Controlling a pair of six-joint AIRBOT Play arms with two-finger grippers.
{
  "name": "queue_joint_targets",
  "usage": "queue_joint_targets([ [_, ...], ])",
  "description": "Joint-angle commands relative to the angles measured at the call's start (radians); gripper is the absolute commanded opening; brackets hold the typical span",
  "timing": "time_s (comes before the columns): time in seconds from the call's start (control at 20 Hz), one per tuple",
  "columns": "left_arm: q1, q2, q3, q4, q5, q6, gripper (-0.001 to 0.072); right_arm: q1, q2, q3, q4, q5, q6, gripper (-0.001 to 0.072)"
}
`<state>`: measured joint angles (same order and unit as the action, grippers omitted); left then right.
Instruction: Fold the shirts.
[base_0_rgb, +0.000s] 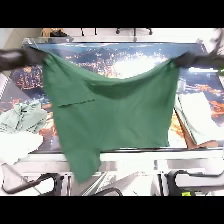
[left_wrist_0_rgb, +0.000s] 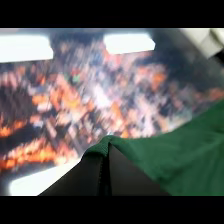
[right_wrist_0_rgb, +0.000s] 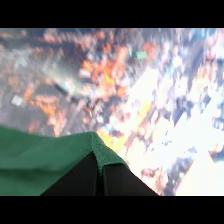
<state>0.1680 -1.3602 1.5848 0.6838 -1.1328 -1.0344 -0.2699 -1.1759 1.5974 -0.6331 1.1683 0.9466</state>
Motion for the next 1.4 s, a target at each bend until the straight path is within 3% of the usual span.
queue_joint_targets([
  [0.0,-0.060,-0.325,0.060,0.175,0.049,-0.028,0.0011,0.005,-0.241,-0.075,0.017,-0.116,-0.035,0.0020],
  [0.2,0.008,-0.571,0.290,0.190,0.016,-0.146,0.0010,-0.005,-0.456,0.042,0.035,-0.199,0.004,0.0020],
  [0.45,0.036,-0.660,0.453,0.199,-0.100,-0.165,0.0010,-0.003,-0.544,0.187,0.032,-0.188,0.030,0.0019],
  [0.75,-0.008,-0.657,0.375,0.348,-0.189,-0.190,0.0010,0.011,-0.547,0.183,-0.093,-0.068,0.031,0.0020],
  [0.95,-0.022,-0.657,0.288,0.407,-0.146,-0.204,0.0010,0.011,-0.547,0.183,-0.184,-0.067,0.057,0.0020],
  [1.35,-0.056,-0.658,0.229,0.445,-0.071,-0.205,0.0012,0.019,-0.547,0.183,-0.194,-0.068,0.056,0.0021],
])
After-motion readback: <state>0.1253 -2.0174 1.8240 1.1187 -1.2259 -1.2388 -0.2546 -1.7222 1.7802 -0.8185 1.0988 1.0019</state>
